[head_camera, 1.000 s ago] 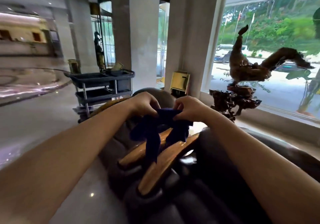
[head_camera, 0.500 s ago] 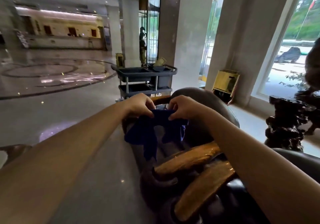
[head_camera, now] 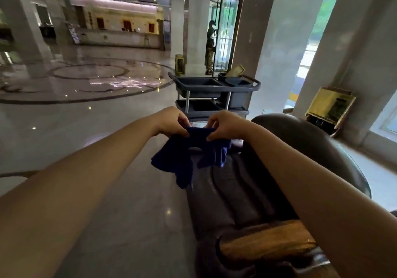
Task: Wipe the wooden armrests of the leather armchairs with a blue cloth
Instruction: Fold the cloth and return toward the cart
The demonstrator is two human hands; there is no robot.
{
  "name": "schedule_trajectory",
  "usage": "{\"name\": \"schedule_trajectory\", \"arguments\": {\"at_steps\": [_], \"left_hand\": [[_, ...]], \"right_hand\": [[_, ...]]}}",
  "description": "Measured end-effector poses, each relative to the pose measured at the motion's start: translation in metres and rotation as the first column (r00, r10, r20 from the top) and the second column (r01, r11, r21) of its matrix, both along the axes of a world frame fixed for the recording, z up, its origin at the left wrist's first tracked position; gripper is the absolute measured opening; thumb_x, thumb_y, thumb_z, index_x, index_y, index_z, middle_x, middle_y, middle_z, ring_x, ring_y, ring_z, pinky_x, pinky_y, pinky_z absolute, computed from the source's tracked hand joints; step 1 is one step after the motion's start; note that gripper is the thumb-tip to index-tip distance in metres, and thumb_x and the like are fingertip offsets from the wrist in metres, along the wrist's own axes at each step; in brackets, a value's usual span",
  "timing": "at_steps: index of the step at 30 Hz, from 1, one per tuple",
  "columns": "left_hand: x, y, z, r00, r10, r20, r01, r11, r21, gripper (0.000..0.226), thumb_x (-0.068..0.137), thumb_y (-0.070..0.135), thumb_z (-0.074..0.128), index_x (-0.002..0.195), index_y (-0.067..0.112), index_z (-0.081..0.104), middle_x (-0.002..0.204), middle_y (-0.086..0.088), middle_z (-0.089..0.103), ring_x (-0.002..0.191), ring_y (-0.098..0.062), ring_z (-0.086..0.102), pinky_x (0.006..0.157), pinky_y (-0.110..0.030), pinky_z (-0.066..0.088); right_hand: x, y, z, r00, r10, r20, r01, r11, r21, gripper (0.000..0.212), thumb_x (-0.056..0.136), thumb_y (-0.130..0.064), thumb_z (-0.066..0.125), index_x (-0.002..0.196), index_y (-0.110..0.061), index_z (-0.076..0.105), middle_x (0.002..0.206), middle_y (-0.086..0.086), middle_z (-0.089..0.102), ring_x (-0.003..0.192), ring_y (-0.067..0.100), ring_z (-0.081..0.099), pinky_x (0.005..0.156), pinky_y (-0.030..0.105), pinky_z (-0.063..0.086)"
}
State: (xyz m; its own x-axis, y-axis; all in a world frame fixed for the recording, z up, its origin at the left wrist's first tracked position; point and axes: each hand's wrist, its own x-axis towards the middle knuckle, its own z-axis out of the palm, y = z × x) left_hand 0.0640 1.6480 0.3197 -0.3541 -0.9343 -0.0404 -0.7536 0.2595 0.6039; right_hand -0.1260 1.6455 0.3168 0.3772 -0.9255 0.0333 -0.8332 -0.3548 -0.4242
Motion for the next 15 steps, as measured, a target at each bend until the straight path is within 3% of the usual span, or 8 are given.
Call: {"name": "schedule_trajectory", "arguments": {"at_steps": [3, 7, 15], "left_hand": [[0.025, -0.060, -0.013, 1.000, -0.016, 0.008, 0.016, 1.000, 0.010, 0.016, 0.079, 0.010, 0.065, 0.092, 0.020, 0.064, 0.081, 0.005, 0.061, 0.077, -0.011, 0.060, 0.059, -0.020, 0.048], [0.059, -0.143, -0.013, 0.999, -0.052, 0.014, 0.052, 0.999, 0.002, 0.015, 0.078, 0.010, 0.066, 0.085, 0.023, 0.063, 0.080, 0.005, 0.062, 0.076, -0.009, 0.061, 0.057, -0.020, 0.048], [0.123, -0.300, 0.003, 0.994, -0.097, 0.044, 0.098, 0.995, -0.013, 0.015, 0.078, 0.011, 0.066, 0.089, 0.019, 0.065, 0.086, 0.000, 0.063, 0.081, -0.015, 0.063, 0.064, -0.023, 0.052]], "right_hand": [[0.025, -0.056, -0.012, 1.000, 0.003, 0.004, -0.003, 1.000, -0.010, 0.019, 0.070, -0.018, 0.076, 0.086, -0.016, 0.066, 0.085, 0.001, 0.061, 0.078, 0.018, 0.058, 0.070, 0.029, 0.046], [0.059, -0.135, -0.013, 0.999, -0.032, 0.010, 0.032, 0.999, 0.016, 0.022, 0.070, -0.018, 0.076, 0.089, -0.014, 0.066, 0.089, 0.003, 0.061, 0.082, 0.020, 0.059, 0.076, 0.034, 0.051], [0.123, -0.283, 0.000, 0.994, -0.092, 0.058, 0.089, 0.994, 0.058, 0.021, 0.072, -0.015, 0.075, 0.089, -0.013, 0.064, 0.090, 0.006, 0.062, 0.084, 0.023, 0.061, 0.076, 0.034, 0.052]]}}
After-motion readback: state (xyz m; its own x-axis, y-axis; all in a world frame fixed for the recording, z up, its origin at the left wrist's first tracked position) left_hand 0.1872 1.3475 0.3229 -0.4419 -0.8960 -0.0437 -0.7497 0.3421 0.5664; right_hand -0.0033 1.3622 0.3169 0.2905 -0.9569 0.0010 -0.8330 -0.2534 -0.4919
